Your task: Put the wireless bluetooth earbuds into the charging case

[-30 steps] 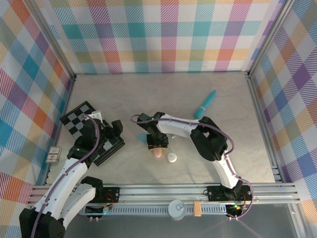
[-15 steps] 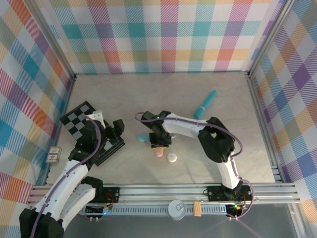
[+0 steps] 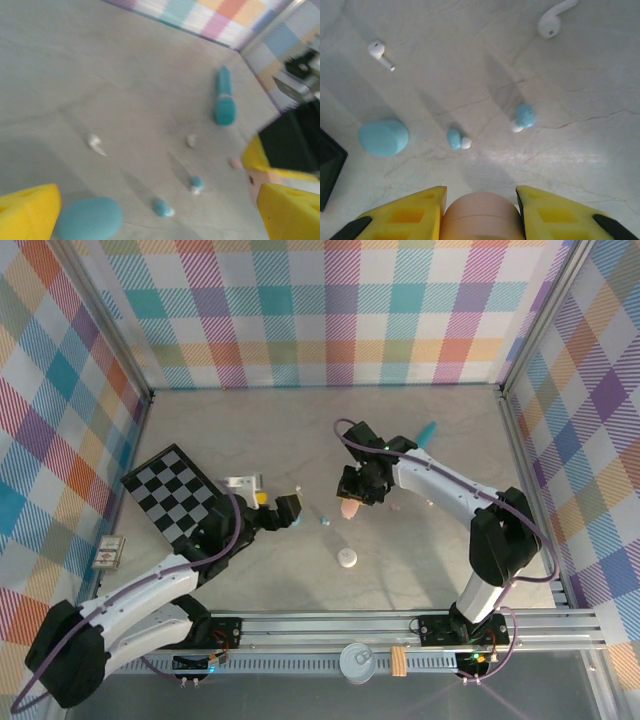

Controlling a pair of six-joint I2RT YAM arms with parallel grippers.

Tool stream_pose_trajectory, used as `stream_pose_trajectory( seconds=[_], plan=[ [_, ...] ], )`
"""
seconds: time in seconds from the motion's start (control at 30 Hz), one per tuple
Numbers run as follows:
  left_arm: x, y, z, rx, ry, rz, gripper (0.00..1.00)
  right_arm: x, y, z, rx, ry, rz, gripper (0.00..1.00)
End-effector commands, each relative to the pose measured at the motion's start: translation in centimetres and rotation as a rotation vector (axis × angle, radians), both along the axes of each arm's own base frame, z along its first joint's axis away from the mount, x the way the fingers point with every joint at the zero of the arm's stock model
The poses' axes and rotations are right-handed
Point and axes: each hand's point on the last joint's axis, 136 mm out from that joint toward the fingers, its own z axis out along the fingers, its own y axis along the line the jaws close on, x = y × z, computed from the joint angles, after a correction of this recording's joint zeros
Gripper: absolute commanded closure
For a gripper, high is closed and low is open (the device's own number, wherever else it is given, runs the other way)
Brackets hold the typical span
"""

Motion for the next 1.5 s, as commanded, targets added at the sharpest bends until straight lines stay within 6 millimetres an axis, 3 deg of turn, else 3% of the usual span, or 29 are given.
stream_pose_trajectory(
  seconds=[0.0,0.27,0.5,0.6,0.8,1.03,1.17,1.33,1.47],
  plan=[
    [-0.7,-3.4,2.0,-0.13,-0.02,-0.053,0.0,-0.2,-0.1,0.3,0.04,0.01,-0.002,0.66],
    [-2.7,-10.4,0.8,-0.306,0.063,-0.195,0.0,0.0,0.2,0.6,0.111,0.019,-0.018,0.65],
    [-2.0,-13.2,0.7,-0.444,0.089,-0.251,0.13,-0.2,0.5,1.6,0.192,0.024,-0.019,0.65],
    [-1.8,-13.8,0.3,-0.463,0.099,-0.258,0.25,-0.4,0.8,2.0,0.231,0.03,-0.017,0.65],
    [-1.4,-14.9,0.2,-0.495,0.109,-0.28,0.4,-0.8,1.2,2.5,0.268,0.033,-0.009,0.65],
    [-1.5,-15.1,0.3,-0.532,0.118,-0.295,0.79,-1.0,0.9,2.8,0.273,0.017,-0.013,0.63],
    [-1.5,-14.3,0.5,-0.533,0.131,-0.302,0.83,-0.3,0.1,4.4,0.295,-0.082,-0.006,0.39],
    [-1.2,-12.9,1.1,-0.525,0.182,-0.389,0.83,0.1,-2.1,9.5,0.424,-0.352,0.074,0.19],
    [-2.4,-13.6,3.3,-0.526,0.218,-0.566,0.83,-3.1,-2.2,13.1,0.592,-0.556,0.323,0.13]
  ],
)
